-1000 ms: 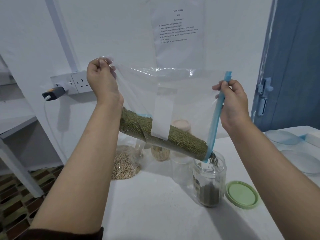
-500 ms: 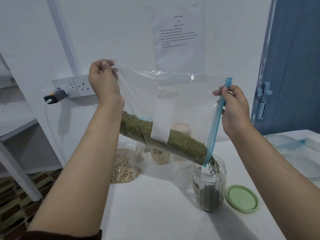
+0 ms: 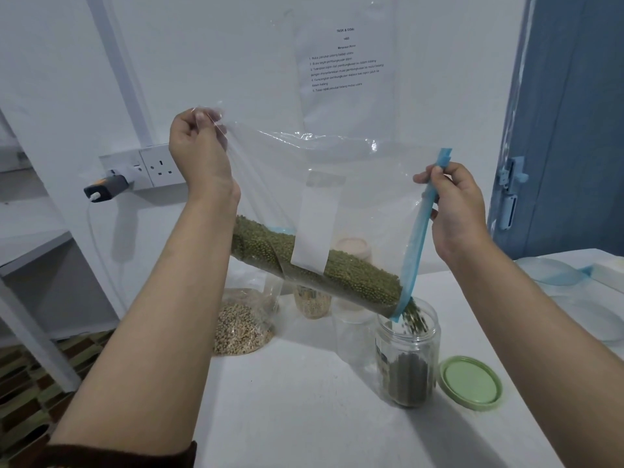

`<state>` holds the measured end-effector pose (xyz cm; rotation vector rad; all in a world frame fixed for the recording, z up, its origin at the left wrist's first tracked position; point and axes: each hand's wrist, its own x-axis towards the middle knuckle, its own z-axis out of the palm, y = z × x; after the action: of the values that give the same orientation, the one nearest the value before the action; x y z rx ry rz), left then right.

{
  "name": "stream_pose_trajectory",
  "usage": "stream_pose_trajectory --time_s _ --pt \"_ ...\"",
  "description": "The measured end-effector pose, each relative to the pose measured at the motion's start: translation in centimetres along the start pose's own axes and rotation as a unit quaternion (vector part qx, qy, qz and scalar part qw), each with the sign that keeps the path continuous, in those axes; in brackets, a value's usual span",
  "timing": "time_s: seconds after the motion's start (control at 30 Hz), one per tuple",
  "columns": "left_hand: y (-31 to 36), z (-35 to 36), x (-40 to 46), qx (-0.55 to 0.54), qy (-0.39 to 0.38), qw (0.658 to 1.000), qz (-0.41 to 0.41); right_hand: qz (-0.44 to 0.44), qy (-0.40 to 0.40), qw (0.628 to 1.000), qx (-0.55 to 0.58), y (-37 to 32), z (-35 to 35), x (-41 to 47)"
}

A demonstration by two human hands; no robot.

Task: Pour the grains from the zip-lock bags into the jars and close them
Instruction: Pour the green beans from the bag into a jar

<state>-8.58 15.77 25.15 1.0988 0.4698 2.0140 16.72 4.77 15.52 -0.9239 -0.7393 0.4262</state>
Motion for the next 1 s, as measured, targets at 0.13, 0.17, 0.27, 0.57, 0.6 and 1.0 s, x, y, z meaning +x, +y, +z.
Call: stream_pose_trajectory --time_s 0.13,0.17,0.27,0.57,0.6,1.0 --pt "0.11 0.04 0.07 0.001 0.001 1.0 0.002 0.0 -0.002 1.0 0.004 0.0 0.16 0.04" --pt "0.12 0.03 0.07 0.002 0.0 1.0 0.003 -0.001 -0.001 1.0 0.005 0.0 0.21 0.09" --pt "0.11 -0.07 0.11 0.005 -0.006 1.0 0.005 -0.002 0.001 1.0 0.008 -0.11 0.35 0.22" --pt "0.37 0.01 0.38 0.003 -0.011 1.0 0.007 0.0 0.001 1.0 0.01 -0.2 0.55 0.28" --pt "0.37 0.03 0.39 0.004 -0.01 1.0 0.007 0.0 0.001 1.0 0.01 -0.19 0.56 0.27" --pt "0.14 0.25 0.49 0.014 -0.012 1.0 0.016 0.0 0.003 1.0 0.004 0.06 0.48 0.62"
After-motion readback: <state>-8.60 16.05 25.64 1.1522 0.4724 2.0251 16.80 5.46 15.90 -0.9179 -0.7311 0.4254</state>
